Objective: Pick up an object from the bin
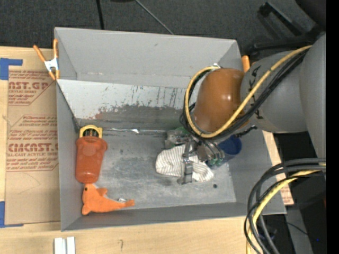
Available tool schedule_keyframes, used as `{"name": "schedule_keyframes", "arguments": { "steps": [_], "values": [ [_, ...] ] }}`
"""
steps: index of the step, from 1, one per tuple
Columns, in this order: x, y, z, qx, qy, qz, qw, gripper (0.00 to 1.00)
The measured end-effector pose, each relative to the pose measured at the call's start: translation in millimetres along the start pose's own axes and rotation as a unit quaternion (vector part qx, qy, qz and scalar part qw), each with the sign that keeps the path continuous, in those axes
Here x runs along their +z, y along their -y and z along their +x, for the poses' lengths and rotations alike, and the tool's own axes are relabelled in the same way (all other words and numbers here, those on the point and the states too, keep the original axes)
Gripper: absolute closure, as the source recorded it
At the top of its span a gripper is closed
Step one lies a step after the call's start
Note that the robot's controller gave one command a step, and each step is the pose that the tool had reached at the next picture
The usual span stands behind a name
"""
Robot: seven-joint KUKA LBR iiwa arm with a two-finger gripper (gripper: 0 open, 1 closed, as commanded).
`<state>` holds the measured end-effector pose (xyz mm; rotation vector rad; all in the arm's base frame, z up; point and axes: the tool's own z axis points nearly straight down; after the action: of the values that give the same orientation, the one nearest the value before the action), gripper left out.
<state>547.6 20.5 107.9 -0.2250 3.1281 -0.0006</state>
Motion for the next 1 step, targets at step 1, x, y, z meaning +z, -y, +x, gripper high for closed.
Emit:
{"name": "schedule_keyframes", "arguments": {
  "steps": [1],
  "values": [
    [38.1,2.3,6.8,0.048,-0.0020,-0.001,0.9988,1.00]
  ]
}}
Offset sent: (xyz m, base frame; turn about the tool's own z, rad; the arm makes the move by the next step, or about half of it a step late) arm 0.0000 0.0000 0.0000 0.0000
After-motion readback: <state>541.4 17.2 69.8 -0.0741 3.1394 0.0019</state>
